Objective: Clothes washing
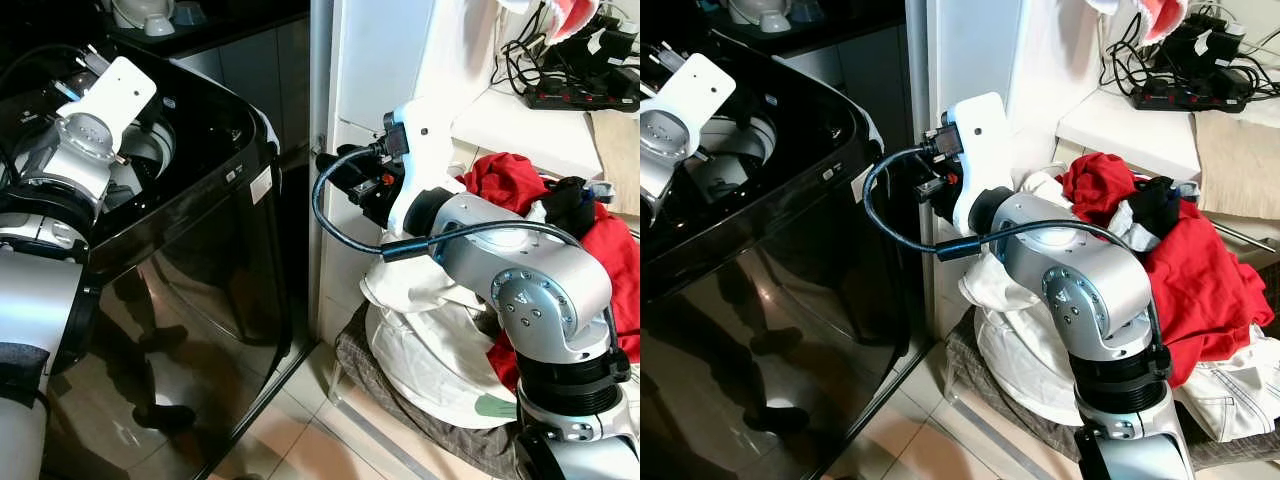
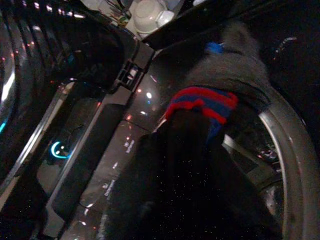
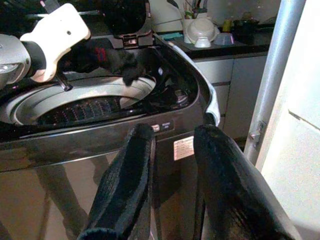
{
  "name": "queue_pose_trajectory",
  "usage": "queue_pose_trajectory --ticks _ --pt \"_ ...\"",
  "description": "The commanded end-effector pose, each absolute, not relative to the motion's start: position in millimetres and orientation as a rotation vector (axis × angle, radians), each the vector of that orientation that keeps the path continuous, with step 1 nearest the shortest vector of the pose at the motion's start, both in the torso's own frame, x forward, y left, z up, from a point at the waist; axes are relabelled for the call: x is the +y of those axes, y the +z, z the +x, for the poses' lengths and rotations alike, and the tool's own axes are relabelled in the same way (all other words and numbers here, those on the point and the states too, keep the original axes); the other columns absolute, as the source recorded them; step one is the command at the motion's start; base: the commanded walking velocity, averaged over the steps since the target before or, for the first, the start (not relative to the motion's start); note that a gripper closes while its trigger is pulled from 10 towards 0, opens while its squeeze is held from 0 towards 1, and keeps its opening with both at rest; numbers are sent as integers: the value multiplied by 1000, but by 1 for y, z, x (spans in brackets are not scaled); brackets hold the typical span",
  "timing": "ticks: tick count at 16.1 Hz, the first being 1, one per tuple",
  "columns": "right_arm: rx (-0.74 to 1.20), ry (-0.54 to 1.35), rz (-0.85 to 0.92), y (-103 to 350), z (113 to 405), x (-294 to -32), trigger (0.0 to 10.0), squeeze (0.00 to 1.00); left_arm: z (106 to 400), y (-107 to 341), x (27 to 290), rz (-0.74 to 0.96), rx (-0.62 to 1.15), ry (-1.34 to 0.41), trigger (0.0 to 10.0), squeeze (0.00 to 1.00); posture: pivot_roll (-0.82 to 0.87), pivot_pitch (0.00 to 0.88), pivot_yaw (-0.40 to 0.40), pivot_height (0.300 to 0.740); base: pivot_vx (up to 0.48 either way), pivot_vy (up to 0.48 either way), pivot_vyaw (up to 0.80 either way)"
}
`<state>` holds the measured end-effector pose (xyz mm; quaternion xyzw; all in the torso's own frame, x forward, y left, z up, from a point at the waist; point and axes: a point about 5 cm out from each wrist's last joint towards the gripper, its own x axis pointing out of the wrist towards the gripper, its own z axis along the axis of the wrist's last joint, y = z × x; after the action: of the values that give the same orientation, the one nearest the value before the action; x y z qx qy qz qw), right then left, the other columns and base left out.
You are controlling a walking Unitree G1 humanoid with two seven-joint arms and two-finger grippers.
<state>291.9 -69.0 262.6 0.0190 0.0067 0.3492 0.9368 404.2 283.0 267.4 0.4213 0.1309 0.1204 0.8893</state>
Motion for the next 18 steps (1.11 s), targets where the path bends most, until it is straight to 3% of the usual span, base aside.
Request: queue_pose_trajectory --ticks 1,6,10,11,14,18 --pt "-4 707 41 265 291 -70 10000 0 406 279 279 855 238 245 10000 1000 -67 0 39 740 0 0 0" --pt "-2 706 44 265 292 -69 10000 0 406 280 282 847 232 257 10000 1000 -57 0 32 740 0 0 0" --pt "29 651 17 260 298 -75 10000 0 404 284 287 971 243 294 10000 1000 -58 0 31 740 0 0 0" --pt "64 594 -13 254 303 -80 10000 0 403 281 288 1043 284 272 10000 0 -58 0 29 740 0 0 0" --pt "94 542 -36 249 307 -86 10000 0 403 270 285 999 383 161 10000 0 -57 0 29 740 0 0 0" --pt "9 172 36 255 331 -130 10000 0 418 288 230 437 109 -69 10000 0 -54 0 30 740 0 0 0"
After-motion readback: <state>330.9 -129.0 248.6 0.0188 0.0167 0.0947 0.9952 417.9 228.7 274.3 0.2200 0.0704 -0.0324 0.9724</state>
